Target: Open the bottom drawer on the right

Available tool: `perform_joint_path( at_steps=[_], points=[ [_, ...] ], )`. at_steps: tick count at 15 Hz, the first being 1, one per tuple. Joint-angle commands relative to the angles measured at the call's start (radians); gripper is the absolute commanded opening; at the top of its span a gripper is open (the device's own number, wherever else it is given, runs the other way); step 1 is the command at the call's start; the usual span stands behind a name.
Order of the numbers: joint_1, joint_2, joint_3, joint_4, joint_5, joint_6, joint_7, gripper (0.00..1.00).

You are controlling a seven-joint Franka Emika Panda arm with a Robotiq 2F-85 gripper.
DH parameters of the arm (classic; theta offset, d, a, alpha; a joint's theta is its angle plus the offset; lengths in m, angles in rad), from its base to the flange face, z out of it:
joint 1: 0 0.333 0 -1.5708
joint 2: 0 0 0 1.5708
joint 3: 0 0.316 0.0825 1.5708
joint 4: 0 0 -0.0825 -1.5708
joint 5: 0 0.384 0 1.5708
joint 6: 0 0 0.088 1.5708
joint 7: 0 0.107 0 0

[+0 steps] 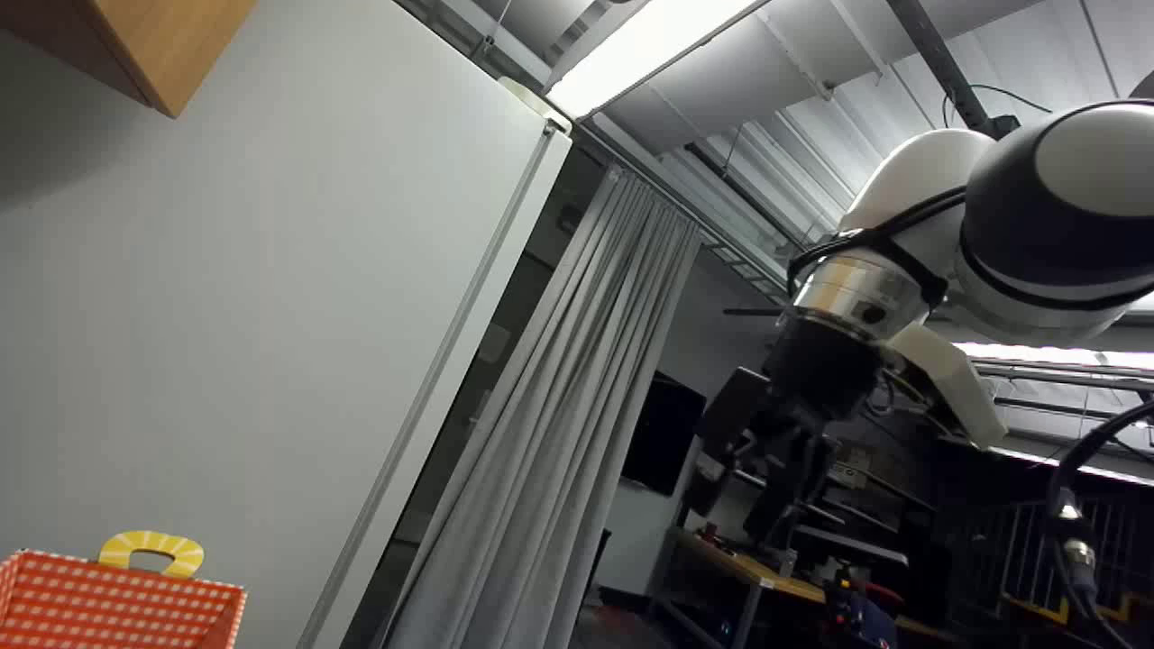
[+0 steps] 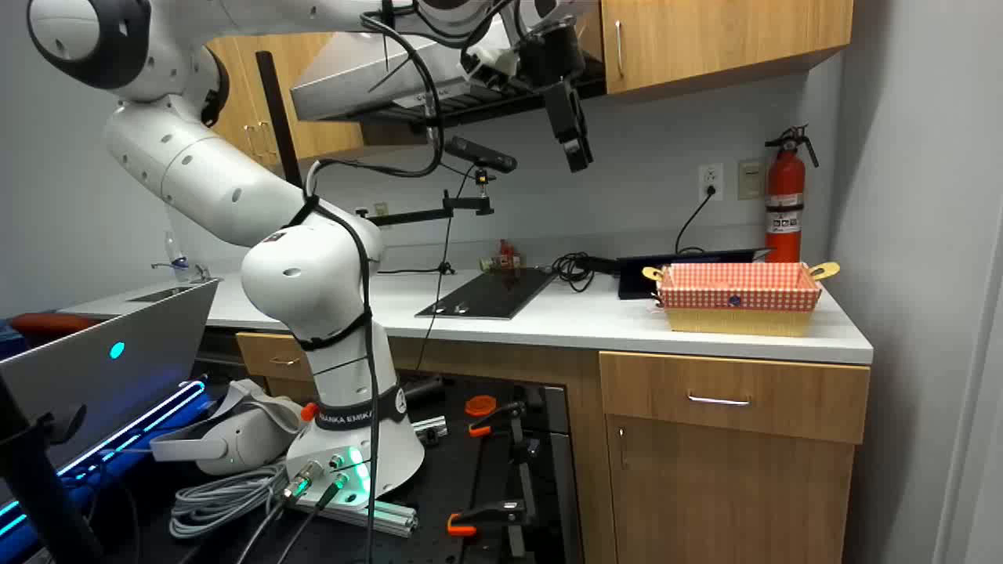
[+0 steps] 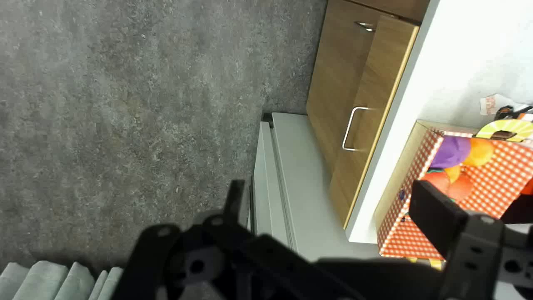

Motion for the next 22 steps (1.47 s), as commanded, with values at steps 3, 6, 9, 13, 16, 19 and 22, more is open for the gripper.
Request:
perform_joint_path(
  at_steps=[3,6,9,13,16,19,22],
  points=[
    [-0.001,0.003,0.001,0.002,0.0,-0.002,-0.001,1.0],
    [-0.001,0.003,0.001,0.002,0.0,-0.002,-0.001,1.0],
    [-0.001,0.003,0.001,0.002,0.0,-0.002,-0.001,1.0],
    [-0.001,0.003,0.001,0.002,0.0,-0.002,-0.001,1.0],
    [0.001,0.007,-0.002,0.0,0.001,-0.002,-0.008,1.0],
    [-0.001,0.021,-0.007,-0.017,-0.005,0.008,-0.019,1.0],
    [-0.005,0.046,-0.016,-0.051,-0.016,0.021,-0.04,1.0]
  ],
)
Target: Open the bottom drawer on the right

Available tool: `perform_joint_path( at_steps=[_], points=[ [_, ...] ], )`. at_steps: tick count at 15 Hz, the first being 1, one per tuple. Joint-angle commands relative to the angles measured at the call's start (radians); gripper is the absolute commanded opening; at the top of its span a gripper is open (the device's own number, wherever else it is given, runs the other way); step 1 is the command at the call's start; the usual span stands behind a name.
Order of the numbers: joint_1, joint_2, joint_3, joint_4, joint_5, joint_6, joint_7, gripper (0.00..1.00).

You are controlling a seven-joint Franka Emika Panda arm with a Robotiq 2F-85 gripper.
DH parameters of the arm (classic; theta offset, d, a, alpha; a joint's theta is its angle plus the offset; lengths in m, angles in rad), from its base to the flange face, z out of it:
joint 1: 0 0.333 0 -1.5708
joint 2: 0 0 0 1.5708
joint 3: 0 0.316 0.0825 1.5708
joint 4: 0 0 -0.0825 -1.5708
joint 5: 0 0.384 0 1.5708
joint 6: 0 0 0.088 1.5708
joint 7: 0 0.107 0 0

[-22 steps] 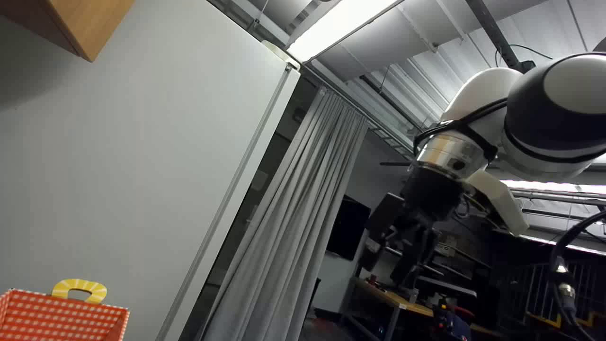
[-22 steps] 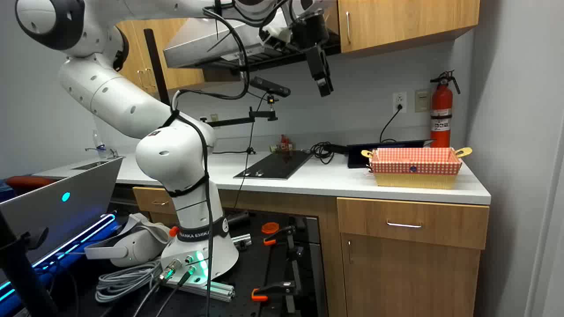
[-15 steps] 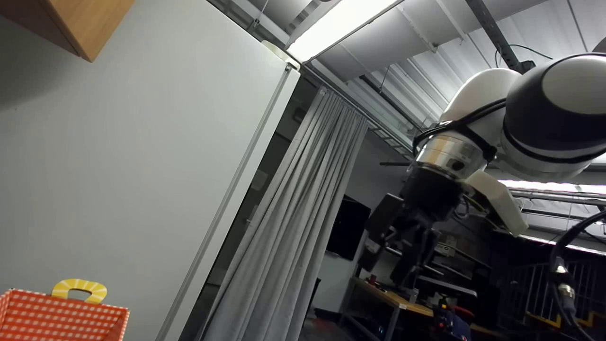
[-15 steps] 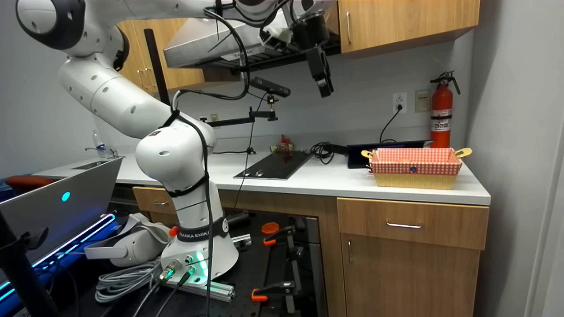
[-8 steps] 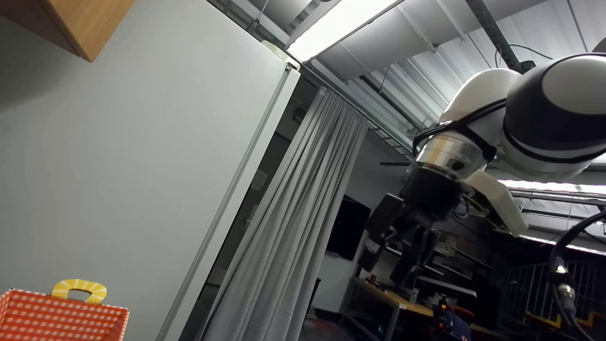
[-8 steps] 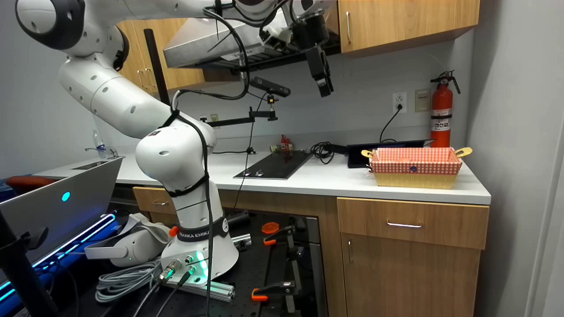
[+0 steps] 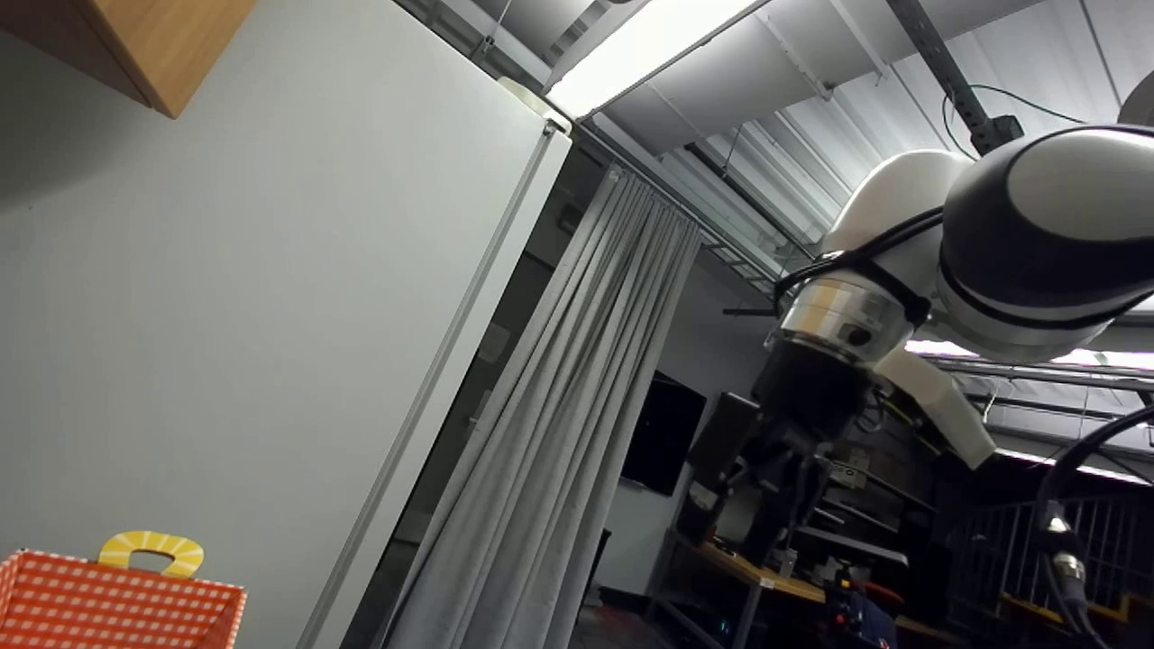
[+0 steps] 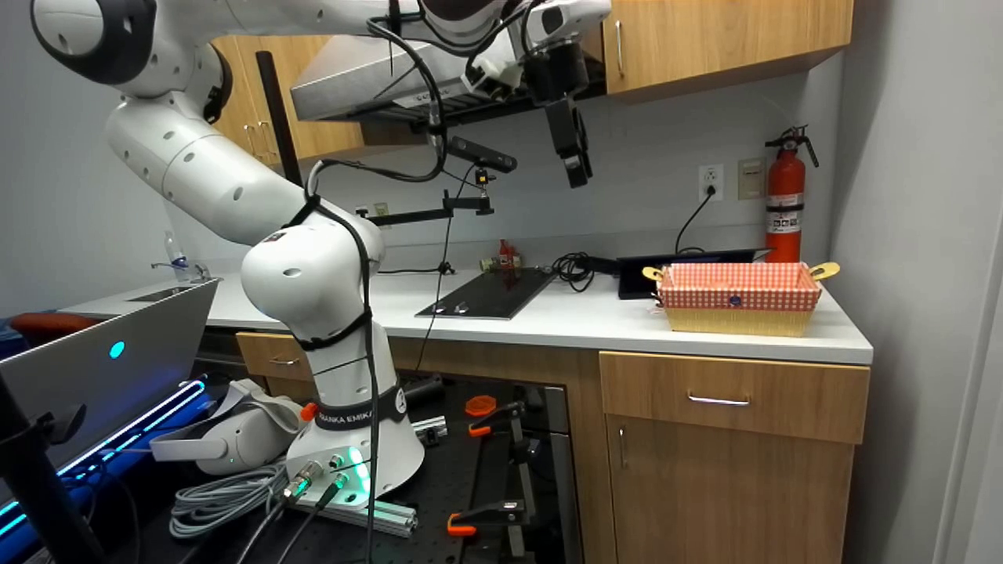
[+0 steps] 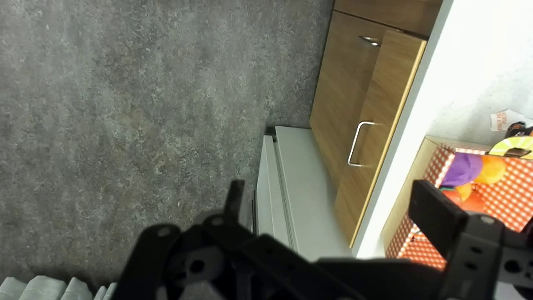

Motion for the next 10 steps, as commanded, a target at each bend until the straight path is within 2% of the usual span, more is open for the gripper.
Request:
perform_joint_path(
  at_steps=[1,5,10],
  points=[
    [-0.009,0.032,-0.015,-0.041,-0.023,0.027,-0.036,1.0],
    [-0.027,0.081,-0.034,-0.107,-0.051,0.07,-0.054,1.0],
    [-0.063,0.172,-0.073,-0.216,-0.076,0.315,-0.057,1.0]
  ],
)
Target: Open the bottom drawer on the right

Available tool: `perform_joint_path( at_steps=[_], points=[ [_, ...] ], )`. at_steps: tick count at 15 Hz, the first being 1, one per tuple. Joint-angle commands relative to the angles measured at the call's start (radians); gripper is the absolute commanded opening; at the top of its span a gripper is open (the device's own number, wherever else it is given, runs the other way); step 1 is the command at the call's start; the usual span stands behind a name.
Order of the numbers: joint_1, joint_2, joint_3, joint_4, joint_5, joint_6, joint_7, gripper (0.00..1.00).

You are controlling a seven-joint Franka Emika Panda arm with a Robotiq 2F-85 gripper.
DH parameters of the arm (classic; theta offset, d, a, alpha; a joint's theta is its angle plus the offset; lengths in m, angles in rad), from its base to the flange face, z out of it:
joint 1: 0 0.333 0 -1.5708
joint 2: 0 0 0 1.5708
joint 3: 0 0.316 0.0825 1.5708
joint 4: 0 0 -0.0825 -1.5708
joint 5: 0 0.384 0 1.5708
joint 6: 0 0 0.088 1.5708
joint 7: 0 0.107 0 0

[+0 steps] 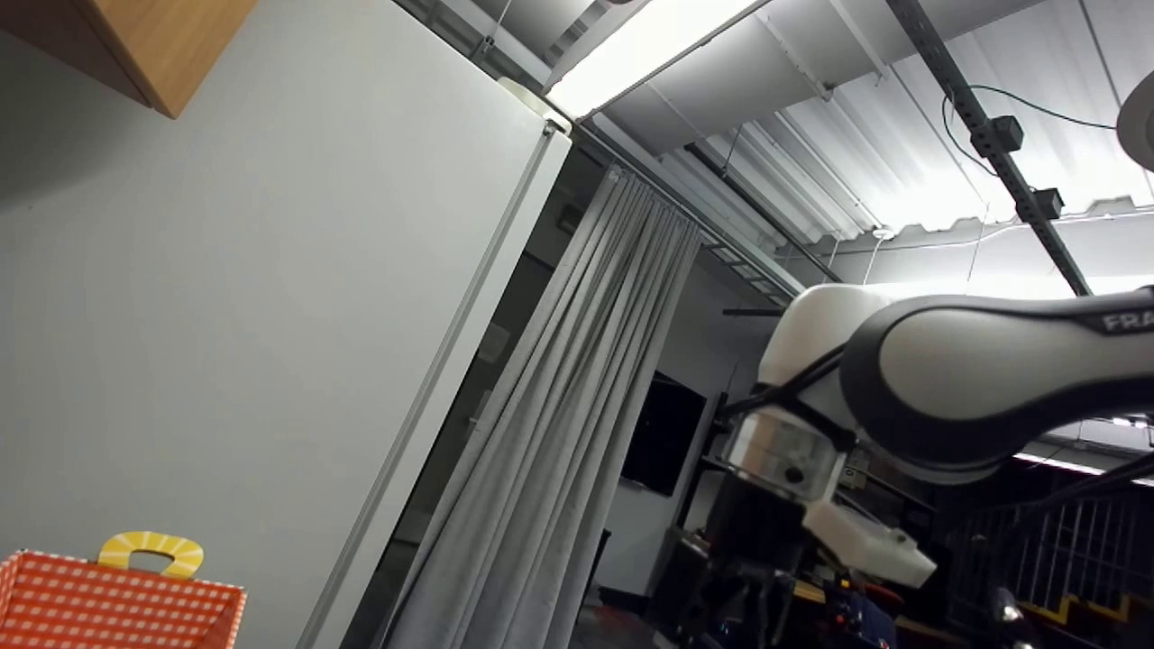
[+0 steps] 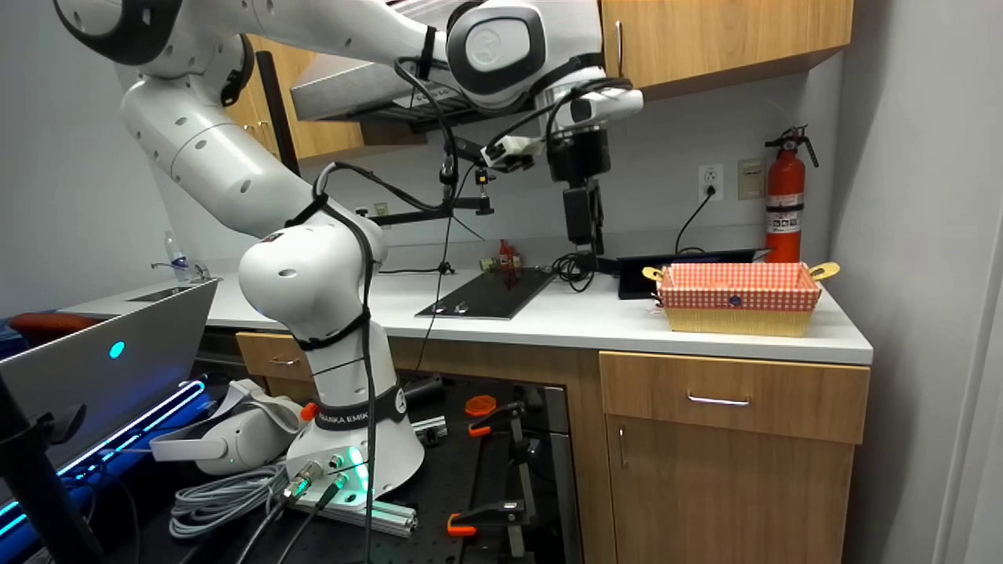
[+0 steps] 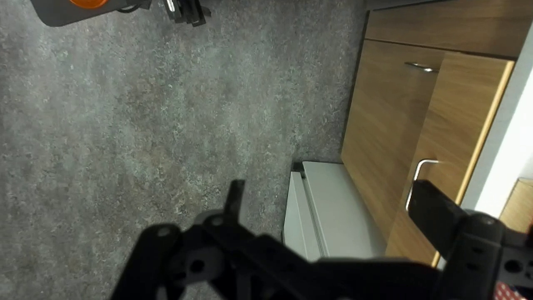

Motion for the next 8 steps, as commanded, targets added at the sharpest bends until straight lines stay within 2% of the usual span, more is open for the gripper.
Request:
perform_joint_path(
  at_steps=[1,3,4,8],
  points=[
    [-0.027,0.072,-0.031,-0.07,-0.021,0.191,-0.026,1.0],
    [-0.038,0.124,-0.054,-0.088,-0.016,0.264,-0.042,1.0],
    [-0.025,0.08,-0.034,-0.077,-0.004,0.203,-0.01,1.0],
    [-0.026,0.099,-0.036,-0.08,-0.005,0.216,-0.011,1.0]
  ],
)
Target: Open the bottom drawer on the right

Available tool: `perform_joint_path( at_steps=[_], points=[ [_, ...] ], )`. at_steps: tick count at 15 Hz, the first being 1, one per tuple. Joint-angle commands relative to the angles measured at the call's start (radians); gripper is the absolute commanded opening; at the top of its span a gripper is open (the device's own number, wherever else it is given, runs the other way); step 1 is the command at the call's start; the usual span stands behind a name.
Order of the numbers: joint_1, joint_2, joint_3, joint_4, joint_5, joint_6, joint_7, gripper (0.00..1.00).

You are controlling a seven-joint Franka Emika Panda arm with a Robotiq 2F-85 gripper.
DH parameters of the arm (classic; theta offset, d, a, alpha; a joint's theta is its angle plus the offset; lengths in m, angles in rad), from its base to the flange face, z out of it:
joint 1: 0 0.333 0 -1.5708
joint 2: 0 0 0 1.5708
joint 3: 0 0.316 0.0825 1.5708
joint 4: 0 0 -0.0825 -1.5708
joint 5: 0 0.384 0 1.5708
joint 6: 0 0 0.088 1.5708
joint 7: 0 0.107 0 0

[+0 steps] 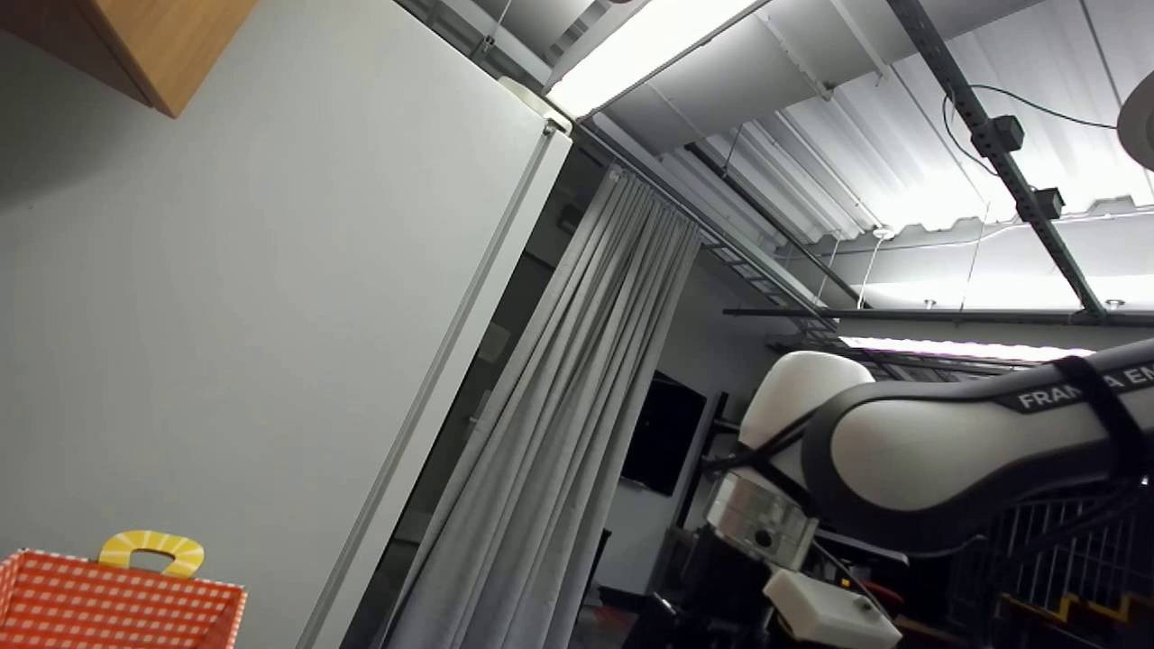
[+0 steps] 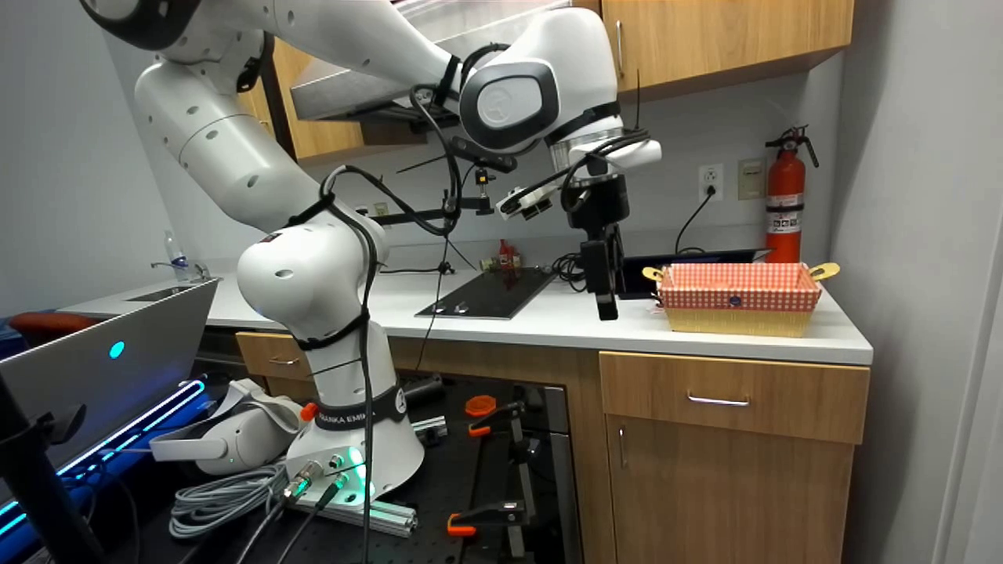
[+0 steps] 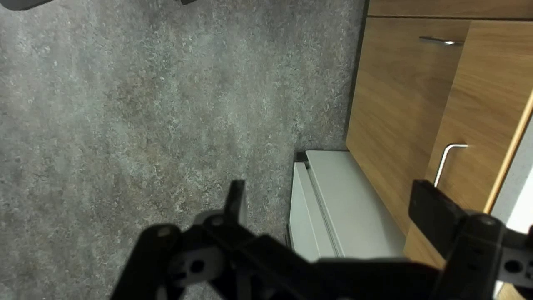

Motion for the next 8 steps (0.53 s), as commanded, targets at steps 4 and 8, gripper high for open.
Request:
perform_joint_path(
  at_steps=[4,8],
  points=[
    [-0.002,0.027,0.005,0.002,-0.014,0.02,-0.002,1.0],
    [0.011,0.117,0.03,-0.003,-0.002,0.065,0.033,1.0]
  ],
)
